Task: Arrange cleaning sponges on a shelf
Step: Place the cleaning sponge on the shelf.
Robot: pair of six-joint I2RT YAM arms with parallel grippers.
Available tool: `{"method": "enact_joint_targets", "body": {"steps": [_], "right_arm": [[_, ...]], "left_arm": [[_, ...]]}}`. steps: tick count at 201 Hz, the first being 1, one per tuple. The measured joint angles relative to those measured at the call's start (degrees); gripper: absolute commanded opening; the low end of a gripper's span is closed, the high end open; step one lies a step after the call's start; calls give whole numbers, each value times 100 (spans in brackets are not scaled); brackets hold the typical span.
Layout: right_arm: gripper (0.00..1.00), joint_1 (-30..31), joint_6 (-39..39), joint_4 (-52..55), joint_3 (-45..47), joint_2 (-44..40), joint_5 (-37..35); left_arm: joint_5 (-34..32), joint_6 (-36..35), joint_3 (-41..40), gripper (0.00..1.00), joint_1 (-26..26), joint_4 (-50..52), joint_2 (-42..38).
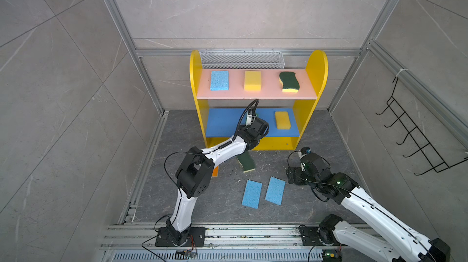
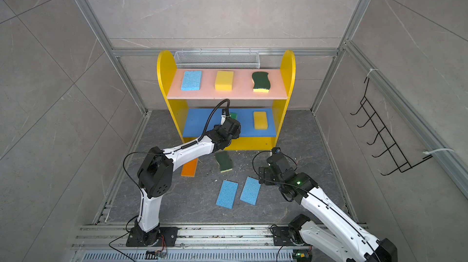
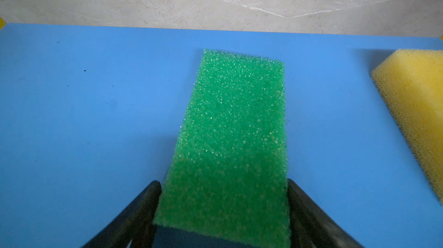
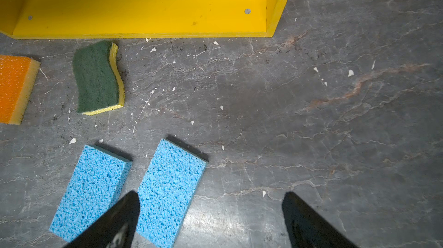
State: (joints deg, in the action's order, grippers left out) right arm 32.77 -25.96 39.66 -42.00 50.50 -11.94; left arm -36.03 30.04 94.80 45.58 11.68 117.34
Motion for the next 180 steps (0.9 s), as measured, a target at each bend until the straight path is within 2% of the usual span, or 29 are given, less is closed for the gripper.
{"method": "enact_joint_targets", "body": {"steps": [106, 180], "right_arm": [[95, 0, -142, 2, 0, -92, 90], [95, 0, -151, 39, 0, -199, 87]], "left_arm": [[221, 35, -599, 84, 0, -205, -459], [671, -350, -595, 93, -22, -404, -470]]}}
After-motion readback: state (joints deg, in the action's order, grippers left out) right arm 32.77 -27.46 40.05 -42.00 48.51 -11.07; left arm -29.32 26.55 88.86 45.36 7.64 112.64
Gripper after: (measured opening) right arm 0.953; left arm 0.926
